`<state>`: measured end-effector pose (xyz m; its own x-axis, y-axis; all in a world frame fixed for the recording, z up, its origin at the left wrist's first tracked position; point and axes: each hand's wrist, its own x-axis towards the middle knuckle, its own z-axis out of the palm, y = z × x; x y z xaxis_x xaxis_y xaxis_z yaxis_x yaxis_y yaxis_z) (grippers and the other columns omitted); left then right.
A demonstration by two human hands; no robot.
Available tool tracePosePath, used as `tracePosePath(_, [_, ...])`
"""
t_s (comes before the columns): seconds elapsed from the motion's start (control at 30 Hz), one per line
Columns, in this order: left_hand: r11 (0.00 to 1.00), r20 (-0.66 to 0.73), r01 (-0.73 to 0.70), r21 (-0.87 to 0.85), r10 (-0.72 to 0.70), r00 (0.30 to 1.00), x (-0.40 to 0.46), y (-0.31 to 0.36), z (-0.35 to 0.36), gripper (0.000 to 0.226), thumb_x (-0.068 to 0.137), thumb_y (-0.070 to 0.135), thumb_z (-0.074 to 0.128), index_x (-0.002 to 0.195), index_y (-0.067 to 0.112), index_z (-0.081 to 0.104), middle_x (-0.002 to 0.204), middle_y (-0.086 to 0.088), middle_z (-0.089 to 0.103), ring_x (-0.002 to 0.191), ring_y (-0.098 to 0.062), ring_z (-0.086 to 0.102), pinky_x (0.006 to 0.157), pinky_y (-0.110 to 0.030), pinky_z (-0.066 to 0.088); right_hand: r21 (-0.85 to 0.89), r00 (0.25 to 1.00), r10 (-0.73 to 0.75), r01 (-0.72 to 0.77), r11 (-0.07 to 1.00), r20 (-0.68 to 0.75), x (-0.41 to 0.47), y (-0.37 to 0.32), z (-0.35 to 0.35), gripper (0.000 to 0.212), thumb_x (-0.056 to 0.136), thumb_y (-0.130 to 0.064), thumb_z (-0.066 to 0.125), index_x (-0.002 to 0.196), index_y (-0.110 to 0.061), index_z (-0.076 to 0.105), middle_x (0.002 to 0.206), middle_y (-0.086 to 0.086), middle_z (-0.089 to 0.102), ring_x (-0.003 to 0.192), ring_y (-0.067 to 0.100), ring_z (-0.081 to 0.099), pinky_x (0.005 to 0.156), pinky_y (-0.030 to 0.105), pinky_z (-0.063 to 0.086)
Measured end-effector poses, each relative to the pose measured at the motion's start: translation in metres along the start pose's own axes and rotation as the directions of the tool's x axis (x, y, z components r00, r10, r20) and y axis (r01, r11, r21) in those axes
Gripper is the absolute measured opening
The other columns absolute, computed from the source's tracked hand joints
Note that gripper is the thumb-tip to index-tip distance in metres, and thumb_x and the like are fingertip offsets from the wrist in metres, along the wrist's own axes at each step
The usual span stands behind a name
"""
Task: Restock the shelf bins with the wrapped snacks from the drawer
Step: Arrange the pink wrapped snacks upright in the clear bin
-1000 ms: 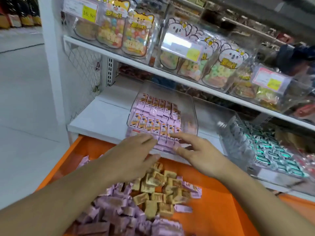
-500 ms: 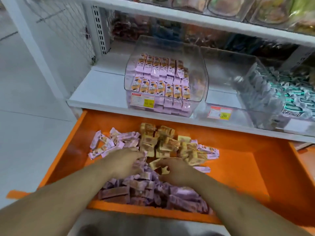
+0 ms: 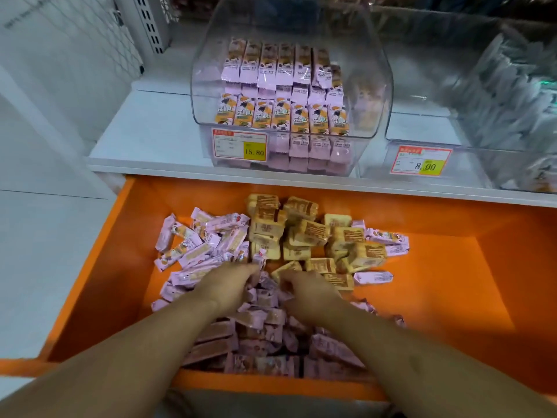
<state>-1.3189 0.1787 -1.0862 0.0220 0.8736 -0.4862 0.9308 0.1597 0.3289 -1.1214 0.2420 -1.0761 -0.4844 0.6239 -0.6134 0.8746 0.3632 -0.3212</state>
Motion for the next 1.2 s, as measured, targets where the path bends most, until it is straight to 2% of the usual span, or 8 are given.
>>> tracePosePath(0.13, [0.996,-0.029,0.024,-0.089,-0.027,0.999,-0.009,0.0,-0.008,0.022,0.096,0.023,0.07,0.112,0.034,0.06,0.108,0.004,0.066,0.094,-0.018,0.064,0.079,-0.037,0.056,0.132,0.999,0.032,-0.028,0.991,-0.027,-0.012,0.003,-0.014,0.027,0.089,-0.037,0.071,0.112,-0.031,0.059,0.105,0.001,0.065,0.083,0.022,0.067,0.068,0.04,0.063])
tracePosePath(0.3, [0.843,-0.154,0.036,-0.537,-0.14,0.978,-0.022,0.016,-0.048,0.013,0.095,0.029,0.076,0.106,0.027,0.069,0.106,0.007,0.072,0.098,-0.01,0.068,0.092,-0.035,0.056,0.351,0.992,0.091,-0.055,0.935,-0.089,-0.046,-0.001,-0.066,0.037,0.085,-0.044,0.082,0.108,-0.019,0.067,0.077,-0.008,0.071,0.066,0.012,0.064,0.053,0.033,0.06])
tracePosePath(0.43, [0.542,-0.121,0.007,-0.84,-0.2,0.972,-0.043,0.049,-0.103,0.014,0.096,0.027,0.075,0.109,0.022,0.072,0.111,-0.001,0.075,0.103,-0.022,0.071,0.088,-0.039,0.057,0.45,0.976,0.045,0.056,0.891,-0.212,-0.09,-0.01,-0.122,0.038,0.07,-0.049,0.086,0.093,-0.024,0.071,0.089,0.003,0.074,0.068,0.023,0.074,0.058,0.045,0.062])
tracePosePath(0.53, [0.199,-0.068,-0.04,-0.979,-0.136,0.988,-0.068,0.077,-0.142,0.012,0.101,0.023,0.067,0.111,0.016,0.069,0.1,-0.012,0.07,0.079,-0.028,0.067,0.072,-0.042,0.057,0.52,0.941,-0.001,0.188,0.833,-0.338,-0.132,-0.016,-0.159,0.034,0.068,-0.041,0.088,0.093,-0.025,0.073,0.09,0.004,0.073,0.073,0.034,0.075,0.065,0.054,0.064])
tracePosePath(0.7, [-0.087,-0.056,-0.064,-0.994,-0.098,0.994,-0.112,0.111,-0.187,0.021,0.109,0.021,0.051,0.112,0.009,0.067,0.097,-0.018,0.071,0.085,-0.034,0.067,0.074,-0.053,0.058,0.523,0.831,-0.029,0.375,0.766,-0.555,-0.193,-0.019,-0.195,0.026,0.082,0.0,0.072,0.091,-0.024,0.074,0.091,0.005,0.07,0.065,0.019,0.06,0.062,0.035,0.05])
tracePosePath(0.9, [-0.19,0.077,0.067,-0.98,-0.042,0.996,-0.138,0.123,-0.193,0.042,0.103,0.04,0.058,0.119,0.001,0.063,0.095,-0.025,0.07,0.082,-0.039,0.073,0.073,-0.055,0.064,0.626,0.803,0.026,0.443,0.641,-0.595,-0.207,-0.028,-0.189,0.023,0.088,-0.005,0.075,0.091,-0.027,0.074,0.1,0.0,0.072,0.083,0.026,0.068,0.068,0.036,0.051])
tracePosePath(1.03, [-0.106,-0.014,-0.016,-0.994,-0.016,1.0,-0.138,0.129,-0.196,0.03,0.094,0.01,0.068,0.119,-0.006,0.066,0.113,-0.024,0.074,0.105,-0.041,0.069,0.088,-0.051,0.062,0.594,0.789,0.009,0.455,0.664,-0.614,-0.199,-0.033,-0.191,0.017,0.09,-0.011,0.079,0.09,-0.027,0.073,0.097,-0.018,0.072,0.078,0.01,0.066,0.068,0.028,0.048])
tracePosePath(1.2, [-0.036,-0.095,-0.096,-0.995,-0.026,0.995,-0.129,0.126,-0.202,0.033,0.095,-0.002,0.066,0.127,0.006,0.066,0.114,-0.024,0.075,0.107,-0.041,0.074,0.091,-0.049,0.062,0.589,0.792,-0.019,0.469,0.659,-0.61,-0.187,-0.04,-0.194,0.018,0.088,-0.017,0.083,0.09,-0.029,0.069,0.088,-0.013,0.069,0.073,0.012,0.063,0.062,0.024,0.047])
